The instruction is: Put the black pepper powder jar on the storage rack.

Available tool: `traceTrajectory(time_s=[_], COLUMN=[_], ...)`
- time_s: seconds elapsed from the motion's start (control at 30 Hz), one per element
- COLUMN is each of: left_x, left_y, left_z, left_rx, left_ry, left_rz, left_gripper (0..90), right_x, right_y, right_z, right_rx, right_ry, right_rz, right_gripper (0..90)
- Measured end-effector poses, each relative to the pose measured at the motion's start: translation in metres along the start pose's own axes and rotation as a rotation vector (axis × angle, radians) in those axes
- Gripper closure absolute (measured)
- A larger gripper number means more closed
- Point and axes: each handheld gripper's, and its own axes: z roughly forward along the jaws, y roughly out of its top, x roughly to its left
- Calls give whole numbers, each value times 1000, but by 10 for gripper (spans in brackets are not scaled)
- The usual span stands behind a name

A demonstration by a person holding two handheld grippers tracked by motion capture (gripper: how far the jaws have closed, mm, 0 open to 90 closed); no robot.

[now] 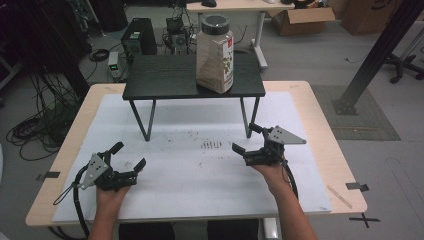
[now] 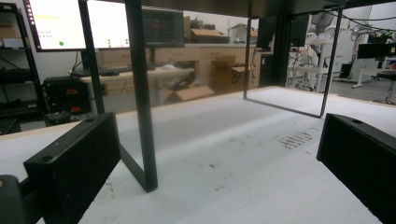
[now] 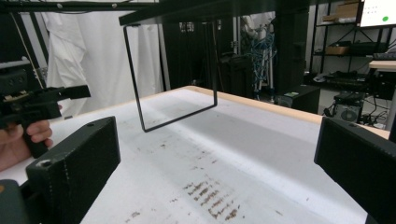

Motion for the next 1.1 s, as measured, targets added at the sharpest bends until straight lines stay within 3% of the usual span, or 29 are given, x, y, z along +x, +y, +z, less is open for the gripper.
traceTrajectory(time_s=[0.77,0.87,1.1], left_x=[0,0,0], left_y=[0,0,0], left_z=[0,0,0], left_rx=[0,-1,0], left_ry=[0,0,0], left_rz=[1,4,6], left_gripper=[2,2,2], right_x=[1,3,11], right_y=[-35,-39,-45], right_z=[-1,-2,-7], right_rx=[-7,-14,-62], right_ry=[-33,-31,-23], right_rz=[36,27,-48], right_gripper=[0,0,0])
